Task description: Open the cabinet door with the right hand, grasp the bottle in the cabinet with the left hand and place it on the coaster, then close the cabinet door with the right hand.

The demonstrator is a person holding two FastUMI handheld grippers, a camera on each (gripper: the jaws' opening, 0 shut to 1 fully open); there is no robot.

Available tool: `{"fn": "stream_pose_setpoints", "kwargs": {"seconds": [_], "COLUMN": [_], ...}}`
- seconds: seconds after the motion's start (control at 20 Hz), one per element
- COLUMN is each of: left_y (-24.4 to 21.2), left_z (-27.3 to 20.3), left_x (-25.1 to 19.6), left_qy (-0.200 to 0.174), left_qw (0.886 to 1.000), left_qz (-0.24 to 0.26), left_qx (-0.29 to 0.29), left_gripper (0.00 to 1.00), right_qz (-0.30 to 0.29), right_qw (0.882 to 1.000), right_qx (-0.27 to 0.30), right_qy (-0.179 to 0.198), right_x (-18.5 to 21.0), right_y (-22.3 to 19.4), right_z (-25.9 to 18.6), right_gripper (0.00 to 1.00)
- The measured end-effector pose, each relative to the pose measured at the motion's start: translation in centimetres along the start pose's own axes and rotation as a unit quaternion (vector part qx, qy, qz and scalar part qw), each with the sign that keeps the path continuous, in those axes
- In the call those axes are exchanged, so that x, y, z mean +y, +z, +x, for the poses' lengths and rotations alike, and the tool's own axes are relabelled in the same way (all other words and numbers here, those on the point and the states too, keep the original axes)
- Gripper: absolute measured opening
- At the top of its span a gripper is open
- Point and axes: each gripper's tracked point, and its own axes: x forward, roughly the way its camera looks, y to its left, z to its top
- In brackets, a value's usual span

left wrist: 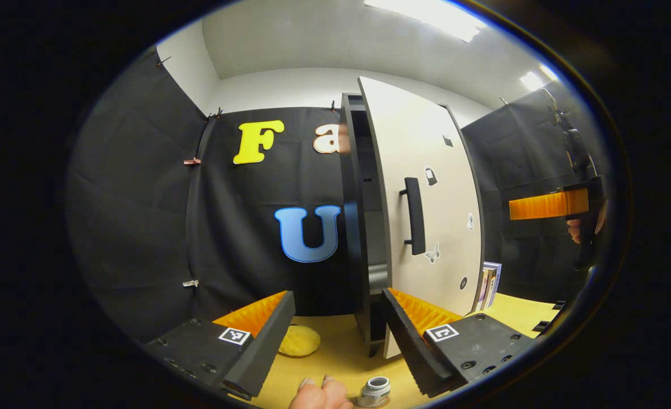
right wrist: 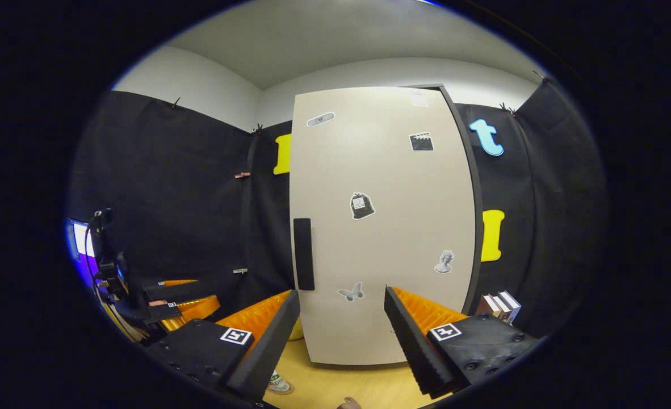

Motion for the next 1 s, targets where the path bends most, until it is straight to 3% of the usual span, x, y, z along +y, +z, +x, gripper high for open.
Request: {"fn": "stream_pose_setpoints", "kwargs": {"seconds": [1.0], "left_y": [1.0], "left_z": [1.7], "left_x": [-3.9], "left_qy": [-0.039], "left_qw": [0.999], "left_qz": [0.004], "left_qx": [-0.011], "left_gripper": [0.96], "right_qz": [-0.002], "right_qw": [0.999], "right_qx": [0.003], "right_qy": [-0.04], "right_x": [-3.7], "right_y": [-0.5], "right_z": [-1.3], "right_gripper": [0.97]}}
